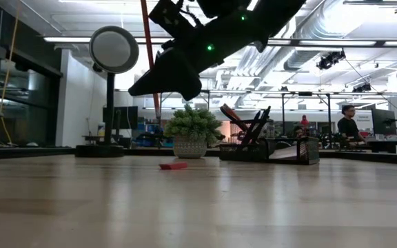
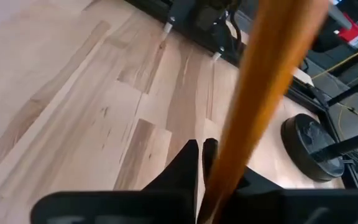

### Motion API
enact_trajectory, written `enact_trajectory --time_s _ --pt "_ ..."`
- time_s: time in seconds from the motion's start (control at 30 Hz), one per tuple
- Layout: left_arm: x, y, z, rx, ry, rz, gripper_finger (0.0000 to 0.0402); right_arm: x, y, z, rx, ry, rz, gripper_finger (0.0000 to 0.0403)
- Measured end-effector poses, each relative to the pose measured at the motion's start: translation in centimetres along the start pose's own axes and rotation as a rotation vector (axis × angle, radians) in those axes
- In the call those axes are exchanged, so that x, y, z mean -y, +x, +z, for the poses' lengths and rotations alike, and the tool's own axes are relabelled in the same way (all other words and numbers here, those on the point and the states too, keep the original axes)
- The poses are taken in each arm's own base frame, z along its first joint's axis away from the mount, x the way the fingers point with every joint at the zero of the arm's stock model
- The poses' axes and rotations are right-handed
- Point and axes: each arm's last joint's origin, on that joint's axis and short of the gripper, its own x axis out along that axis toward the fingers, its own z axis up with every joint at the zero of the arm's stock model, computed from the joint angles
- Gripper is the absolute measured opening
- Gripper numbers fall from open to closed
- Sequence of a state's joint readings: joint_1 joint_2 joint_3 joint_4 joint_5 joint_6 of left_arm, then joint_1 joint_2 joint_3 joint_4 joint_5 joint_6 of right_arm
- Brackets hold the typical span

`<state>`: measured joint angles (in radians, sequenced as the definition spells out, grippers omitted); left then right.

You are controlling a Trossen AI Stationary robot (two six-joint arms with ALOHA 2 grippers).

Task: Pick and place office supplies into organizer
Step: Put the top yellow pencil into the black desk organizer

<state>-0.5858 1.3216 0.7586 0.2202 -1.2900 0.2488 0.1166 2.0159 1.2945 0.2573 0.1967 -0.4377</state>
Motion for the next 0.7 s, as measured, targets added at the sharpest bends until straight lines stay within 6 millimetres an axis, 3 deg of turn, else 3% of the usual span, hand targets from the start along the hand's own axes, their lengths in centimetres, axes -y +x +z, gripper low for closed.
enact_trajectory --time_s 0.4,0.7 --pt "-0.1 0.0 -0.4 -0.021 0.039 0.015 0.0 -0.5 -0.6 0.4 -0.09 -0.115 -0.156 0.0005" --pt "-0.1 0.0 -0.8 -0.036 0.065 0.025 0.0 2.2 -3.4 2.2 -0.129 -0.159 -0.282 0.0003"
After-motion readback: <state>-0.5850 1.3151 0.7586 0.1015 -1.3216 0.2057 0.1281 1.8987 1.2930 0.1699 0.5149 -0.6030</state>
